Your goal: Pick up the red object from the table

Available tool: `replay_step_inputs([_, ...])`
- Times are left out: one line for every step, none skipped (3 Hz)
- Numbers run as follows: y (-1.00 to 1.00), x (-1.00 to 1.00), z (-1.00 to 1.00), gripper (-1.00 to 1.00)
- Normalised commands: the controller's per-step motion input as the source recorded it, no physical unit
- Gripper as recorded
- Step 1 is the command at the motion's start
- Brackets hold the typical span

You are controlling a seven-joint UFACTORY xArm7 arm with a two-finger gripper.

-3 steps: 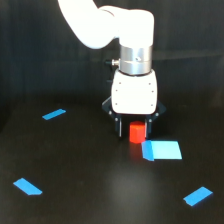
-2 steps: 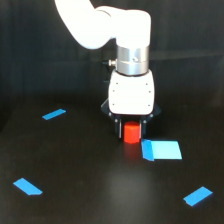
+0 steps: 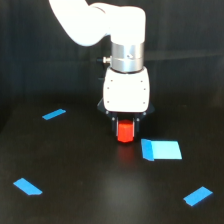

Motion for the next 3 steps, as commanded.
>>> replay_step_inputs([-0.28,-0.24,0.8,-0.97])
replay_step_inputs([-0.41,-0.22,0.85,-1.0])
replay_step_inputs([-0.28,-0.16,1.0,-0.95])
